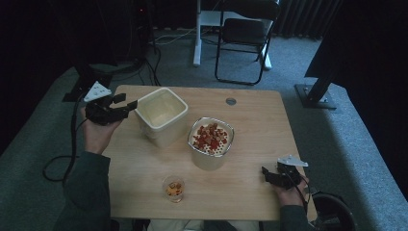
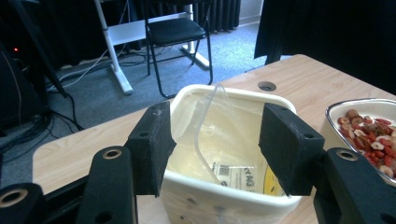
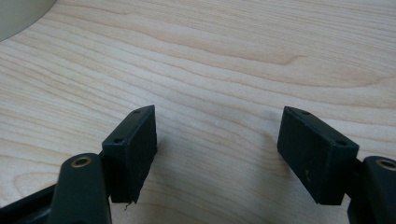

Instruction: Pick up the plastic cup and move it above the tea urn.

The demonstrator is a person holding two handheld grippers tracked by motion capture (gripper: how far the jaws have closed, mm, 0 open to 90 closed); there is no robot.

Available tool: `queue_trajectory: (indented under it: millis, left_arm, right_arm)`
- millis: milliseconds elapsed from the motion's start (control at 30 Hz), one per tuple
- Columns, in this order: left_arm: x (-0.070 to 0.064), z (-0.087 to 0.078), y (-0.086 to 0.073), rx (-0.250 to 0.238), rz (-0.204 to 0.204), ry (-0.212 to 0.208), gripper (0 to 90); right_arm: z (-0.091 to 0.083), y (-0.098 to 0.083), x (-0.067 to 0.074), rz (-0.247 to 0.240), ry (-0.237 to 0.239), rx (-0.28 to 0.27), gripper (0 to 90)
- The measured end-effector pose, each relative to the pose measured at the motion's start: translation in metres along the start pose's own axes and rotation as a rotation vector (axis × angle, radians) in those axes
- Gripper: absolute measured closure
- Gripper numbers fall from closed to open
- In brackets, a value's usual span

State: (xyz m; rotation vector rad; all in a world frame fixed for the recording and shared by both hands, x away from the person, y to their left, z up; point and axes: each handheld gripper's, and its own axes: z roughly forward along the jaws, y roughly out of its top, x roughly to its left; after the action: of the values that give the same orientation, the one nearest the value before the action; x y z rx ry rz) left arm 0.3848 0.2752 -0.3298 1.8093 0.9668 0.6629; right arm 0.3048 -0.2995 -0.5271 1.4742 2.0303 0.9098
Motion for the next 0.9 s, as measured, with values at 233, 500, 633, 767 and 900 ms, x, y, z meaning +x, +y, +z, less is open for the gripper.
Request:
queue_trajectory:
  millis: [233, 500, 633, 767, 900]
  left_arm:
    - [-0.007, -0.004, -0.016, -0.002, -0.005, -0.004, 43.2]
    - [-0.019, -0.011, -0.036, 0.008, 0.013, -0.014, 41.5]
    - [-0.024, -0.017, -0.047, 0.006, 0.007, -0.022, 40.2]
    - [-0.029, -0.024, -0.059, 0.015, 0.010, -0.036, 38.4]
    - [-0.035, -0.028, -0.069, 0.021, 0.012, -0.046, 37.9]
  right_arm:
    - [0.000, 0.000, 0.001, 0.004, -0.006, -0.001, 28.4]
    - [-0.002, -0.002, 0.003, -0.001, -0.002, -0.002, 28.3]
    - [-0.002, -0.002, 0.003, 0.001, 0.000, -0.002, 28.3]
    - [-0.002, -0.002, 0.003, 0.001, 0.000, -0.001, 28.3]
    - [-0.002, -0.002, 0.003, 0.001, 0.000, -0.001, 28.3]
